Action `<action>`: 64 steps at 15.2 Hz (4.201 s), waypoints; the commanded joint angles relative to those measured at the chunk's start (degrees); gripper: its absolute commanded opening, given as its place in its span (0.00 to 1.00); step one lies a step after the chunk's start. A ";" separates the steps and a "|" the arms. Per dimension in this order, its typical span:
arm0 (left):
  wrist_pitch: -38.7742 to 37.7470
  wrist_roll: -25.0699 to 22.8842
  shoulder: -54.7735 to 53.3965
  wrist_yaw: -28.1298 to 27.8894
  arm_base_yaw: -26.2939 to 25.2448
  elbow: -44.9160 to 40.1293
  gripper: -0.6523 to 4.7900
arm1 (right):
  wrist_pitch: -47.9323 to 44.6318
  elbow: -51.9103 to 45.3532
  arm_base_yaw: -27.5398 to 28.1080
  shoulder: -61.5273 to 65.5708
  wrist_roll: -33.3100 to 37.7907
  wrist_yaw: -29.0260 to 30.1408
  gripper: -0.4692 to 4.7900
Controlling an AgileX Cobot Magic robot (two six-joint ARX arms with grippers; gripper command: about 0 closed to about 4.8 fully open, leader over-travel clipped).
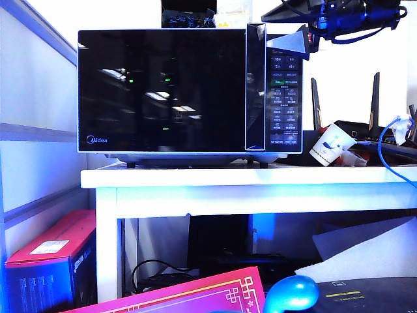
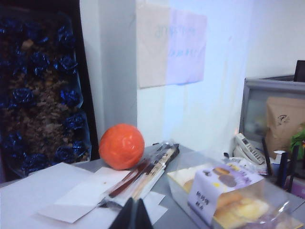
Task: Open the microwave door, place the box of snacks from the top of the microwave inside, then close the microwave door.
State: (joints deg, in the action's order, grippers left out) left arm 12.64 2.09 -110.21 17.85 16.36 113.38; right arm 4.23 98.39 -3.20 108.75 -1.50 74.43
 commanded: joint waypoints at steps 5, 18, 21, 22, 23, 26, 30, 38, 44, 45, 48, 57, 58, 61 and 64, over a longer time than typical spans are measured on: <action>-1.31 0.04 0.59 -0.09 0.00 0.11 0.11 | -1.40 0.31 -1.07 -0.81 9.73 12.28 0.79; 3.74 -0.35 -5.51 -0.04 0.00 0.04 0.11 | -4.98 0.31 -1.09 -5.09 14.12 15.30 0.79; 3.87 -0.37 -7.21 0.09 0.00 0.02 0.11 | -9.55 0.31 -0.76 -5.09 14.16 10.71 0.79; 3.76 -0.37 -7.21 0.07 0.00 0.02 0.11 | -11.85 0.31 -0.39 -5.09 14.14 6.64 0.79; 3.76 -0.61 -7.21 -0.02 0.00 0.02 0.11 | -12.94 0.31 -0.09 -5.09 14.10 3.93 0.79; 3.69 -1.29 -7.21 -0.04 0.00 0.02 0.11 | -15.17 0.31 0.66 -5.09 11.06 -6.84 0.79; 3.76 -1.25 -7.19 0.02 0.00 0.02 0.11 | -6.78 0.31 0.20 -5.07 -1.62 -27.71 0.79; 2.25 0.09 -7.10 0.39 0.17 4.48 0.11 | 0.59 0.26 -4.55 -4.39 -8.24 -37.24 0.76; 1.07 0.11 -7.04 0.42 0.26 6.49 0.11 | 2.01 0.26 -6.51 -4.52 -9.03 -23.74 0.72; 0.79 0.11 -6.84 0.42 0.28 6.49 0.11 | 1.99 0.26 -6.51 -4.57 -9.03 -20.11 0.72; -0.63 0.07 -5.90 0.37 0.26 6.49 0.11 | 2.01 0.28 -6.51 -5.31 -8.94 -10.40 0.72; -2.45 0.04 -5.77 0.33 0.26 6.47 0.11 | -5.09 0.33 -6.49 -6.27 8.92 13.51 0.70; -2.45 0.04 -5.77 0.33 0.26 6.47 0.11 | -7.17 0.33 -6.49 -6.25 11.67 14.51 0.70; -2.49 0.04 -5.79 0.31 0.26 6.47 0.11 | -9.94 0.33 -6.49 -6.25 15.72 15.28 0.66; -3.80 0.04 -5.79 0.37 0.26 6.47 0.11 | -10.36 0.33 -6.49 -6.25 16.94 15.30 0.66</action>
State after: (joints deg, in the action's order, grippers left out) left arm 9.10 2.20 -116.29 17.93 16.53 119.52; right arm -5.21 98.48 -9.61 102.89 15.20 89.38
